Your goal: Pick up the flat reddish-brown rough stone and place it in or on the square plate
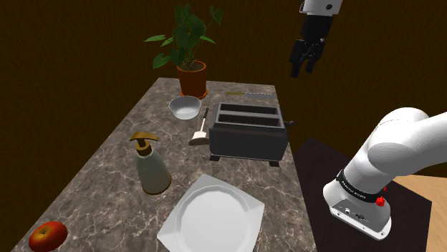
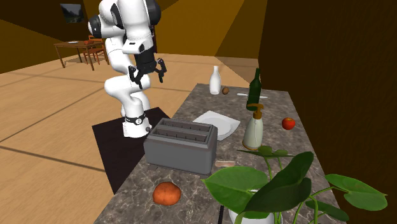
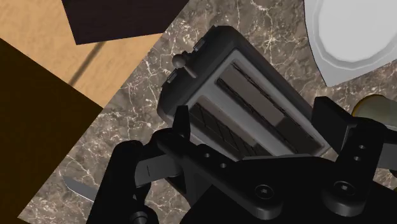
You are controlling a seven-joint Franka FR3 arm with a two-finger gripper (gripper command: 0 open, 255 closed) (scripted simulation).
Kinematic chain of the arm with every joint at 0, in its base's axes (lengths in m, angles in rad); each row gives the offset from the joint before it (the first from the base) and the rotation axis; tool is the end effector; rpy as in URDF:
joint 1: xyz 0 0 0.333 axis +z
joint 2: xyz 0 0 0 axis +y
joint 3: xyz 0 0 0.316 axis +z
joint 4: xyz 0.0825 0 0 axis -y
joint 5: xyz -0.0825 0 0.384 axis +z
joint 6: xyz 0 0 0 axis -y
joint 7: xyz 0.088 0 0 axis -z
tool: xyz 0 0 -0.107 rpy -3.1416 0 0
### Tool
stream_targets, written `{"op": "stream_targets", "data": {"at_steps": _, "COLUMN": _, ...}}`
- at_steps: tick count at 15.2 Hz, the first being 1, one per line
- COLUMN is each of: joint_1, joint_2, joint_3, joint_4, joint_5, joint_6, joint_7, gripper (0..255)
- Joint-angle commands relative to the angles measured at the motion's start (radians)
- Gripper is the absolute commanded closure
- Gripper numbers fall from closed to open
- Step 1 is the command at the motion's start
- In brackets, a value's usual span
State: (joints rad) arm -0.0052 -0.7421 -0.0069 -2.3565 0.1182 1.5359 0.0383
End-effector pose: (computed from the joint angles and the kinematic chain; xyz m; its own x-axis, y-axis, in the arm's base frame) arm 0.3140 0.0086 0.5746 0.9956 -0.0438 -0.0828 -0.0535 -0.9914 -0.1194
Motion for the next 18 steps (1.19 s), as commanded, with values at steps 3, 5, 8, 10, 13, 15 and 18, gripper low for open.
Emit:
{"op": "stream_targets", "data": {"at_steps": 3, "joint_1": 0.017, "joint_2": 0.062, "joint_3": 0.005, "joint_4": -0.003, "joint_5": -0.006, "joint_6": 0.06, "joint_7": -0.04, "gripper": 0}}
{"op": "stream_targets", "data": {"at_steps": 5, "joint_1": 0.034, "joint_2": 0.127, "joint_3": 0.01, "joint_4": -0.001, "joint_5": -0.012, "joint_6": 0.118, "joint_7": -0.079, "gripper": 0}}
{"op": "stream_targets", "data": {"at_steps": 8, "joint_1": 0.057, "joint_2": 0.228, "joint_3": 0.02, "joint_4": 0.012, "joint_5": -0.021, "joint_6": 0.2, "joint_7": -0.134, "gripper": 0}}
{"op": "stream_targets", "data": {"at_steps": 10, "joint_1": 0.073, "joint_2": 0.298, "joint_3": 0.028, "joint_4": 0.027, "joint_5": -0.027, "joint_6": 0.252, "joint_7": -0.168, "gripper": 0}}
{"op": "stream_targets", "data": {"at_steps": 13, "joint_1": 0.093, "joint_2": 0.405, "joint_3": 0.041, "joint_4": 0.057, "joint_5": -0.038, "joint_6": 0.324, "joint_7": -0.217, "gripper": 0}}
{"op": "stream_targets", "data": {"at_steps": 15, "joint_1": 0.106, "joint_2": 0.477, "joint_3": 0.052, "joint_4": 0.082, "joint_5": -0.047, "joint_6": 0.367, "joint_7": -0.247, "gripper": 0}}
{"op": "stream_targets", "data": {"at_steps": 18, "joint_1": 0.124, "joint_2": 0.585, "joint_3": 0.069, "joint_4": 0.127, "joint_5": -0.063, "joint_6": 0.427, "joint_7": -0.288, "gripper": 0}}
